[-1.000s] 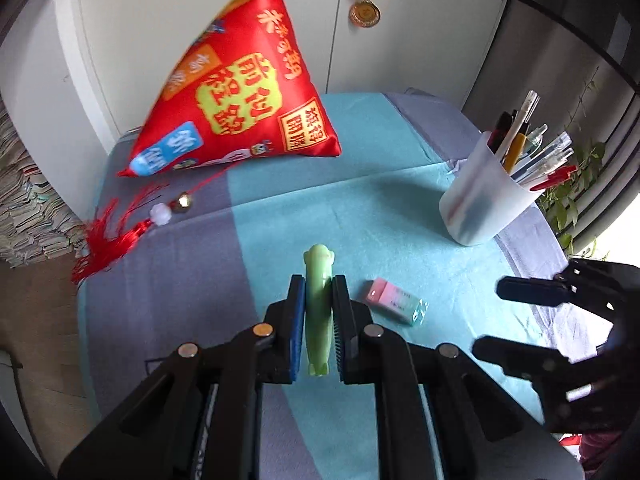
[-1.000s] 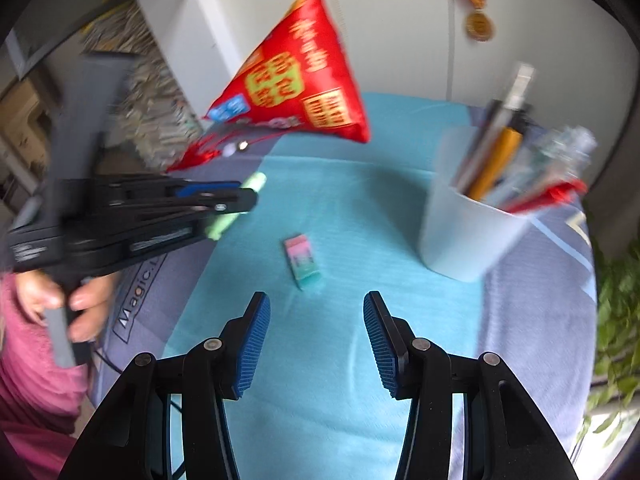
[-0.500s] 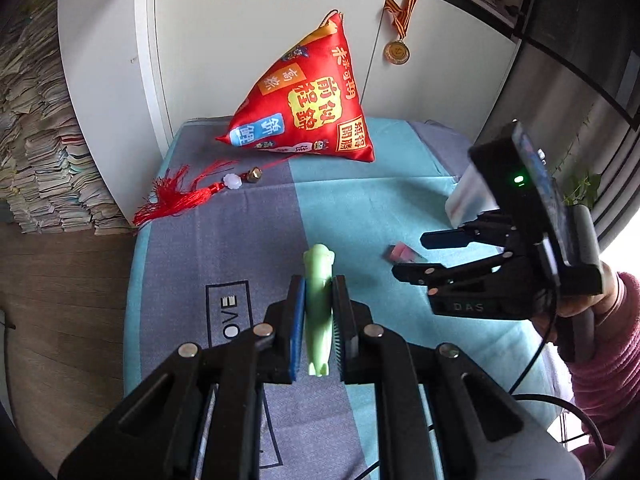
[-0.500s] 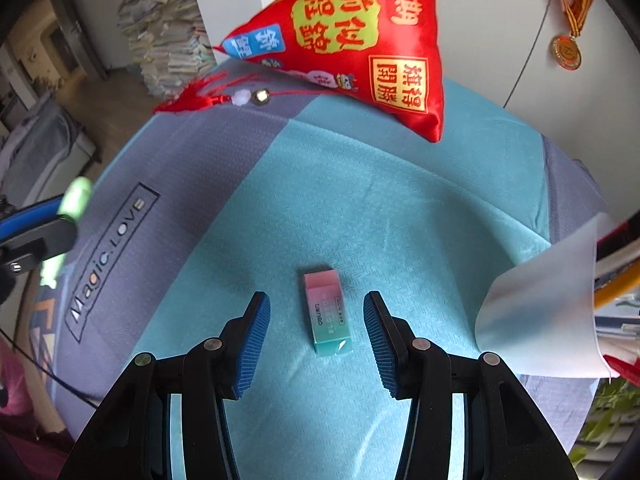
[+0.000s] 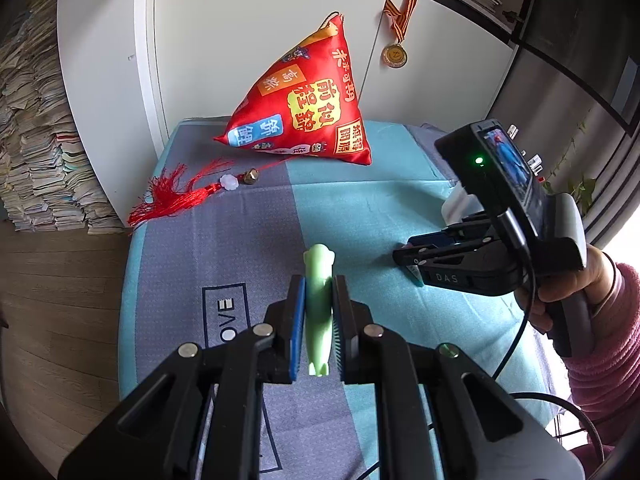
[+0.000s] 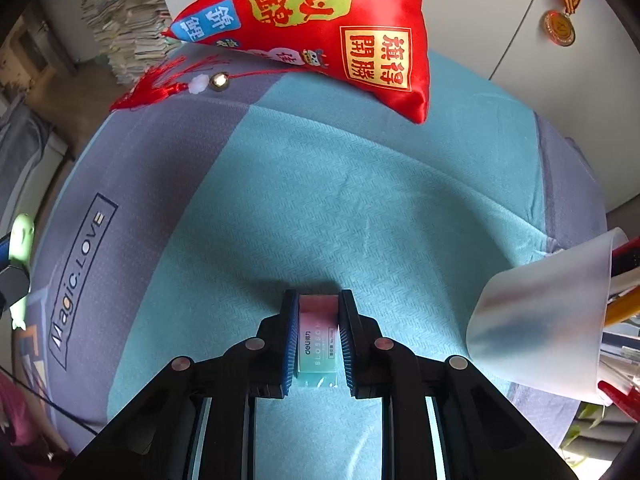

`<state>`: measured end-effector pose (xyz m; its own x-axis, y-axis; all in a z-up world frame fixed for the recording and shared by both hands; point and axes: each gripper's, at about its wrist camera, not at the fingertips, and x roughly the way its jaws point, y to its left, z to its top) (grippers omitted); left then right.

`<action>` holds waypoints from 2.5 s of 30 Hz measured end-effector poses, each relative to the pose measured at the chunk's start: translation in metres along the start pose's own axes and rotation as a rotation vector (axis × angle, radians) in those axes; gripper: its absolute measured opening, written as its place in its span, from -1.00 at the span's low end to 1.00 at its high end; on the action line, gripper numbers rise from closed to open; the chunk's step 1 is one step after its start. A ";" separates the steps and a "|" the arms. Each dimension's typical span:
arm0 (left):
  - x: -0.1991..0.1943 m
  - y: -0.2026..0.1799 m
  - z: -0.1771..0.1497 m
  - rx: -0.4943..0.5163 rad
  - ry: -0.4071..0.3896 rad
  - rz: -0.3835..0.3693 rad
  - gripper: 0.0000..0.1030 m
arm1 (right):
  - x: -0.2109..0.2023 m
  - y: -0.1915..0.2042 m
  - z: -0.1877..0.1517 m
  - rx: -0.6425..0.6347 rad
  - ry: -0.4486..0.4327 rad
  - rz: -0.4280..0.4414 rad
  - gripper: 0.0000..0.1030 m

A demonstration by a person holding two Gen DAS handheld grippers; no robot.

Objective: Organize stationery
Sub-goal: 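Lift the highlighter and eraser and carry them toward the frosted cup, then lower the highlighter into the frosted cup and open the left tool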

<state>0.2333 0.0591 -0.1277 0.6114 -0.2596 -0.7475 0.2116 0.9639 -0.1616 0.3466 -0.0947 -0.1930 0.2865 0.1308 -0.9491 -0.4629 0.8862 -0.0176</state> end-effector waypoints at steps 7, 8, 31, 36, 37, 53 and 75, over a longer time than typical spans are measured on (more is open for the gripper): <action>-0.006 -0.010 0.001 0.017 -0.009 -0.010 -0.78 | -0.045 -0.021 -0.020 0.138 -0.115 0.058 -0.60; -0.007 -0.013 0.001 0.025 -0.012 -0.014 -0.78 | -0.054 -0.023 -0.024 0.149 -0.134 0.059 -0.60; -0.028 -0.098 0.019 0.178 -0.074 -0.075 -0.78 | -0.161 -0.069 -0.093 0.302 -0.416 0.008 -0.60; -0.026 -0.129 0.036 0.241 -0.099 -0.111 -0.78 | -0.178 -0.100 -0.111 0.392 -0.467 -0.008 -0.60; -0.025 -0.135 0.039 0.254 -0.102 -0.122 -0.78 | -0.180 -0.106 -0.114 0.411 -0.473 -0.011 -0.60; 0.028 -0.188 0.110 0.251 -0.095 -0.254 -0.78 | -0.187 -0.148 -0.147 0.518 -0.513 -0.017 -0.60; 0.094 -0.186 0.109 0.160 -0.077 -0.246 -0.77 | -0.183 -0.150 -0.151 0.524 -0.524 0.021 -0.60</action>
<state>0.3343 -0.1508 -0.0978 0.5815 -0.4939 -0.6465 0.4746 0.8514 -0.2235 0.2374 -0.3189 -0.0637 0.7052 0.2291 -0.6710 -0.0491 0.9599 0.2761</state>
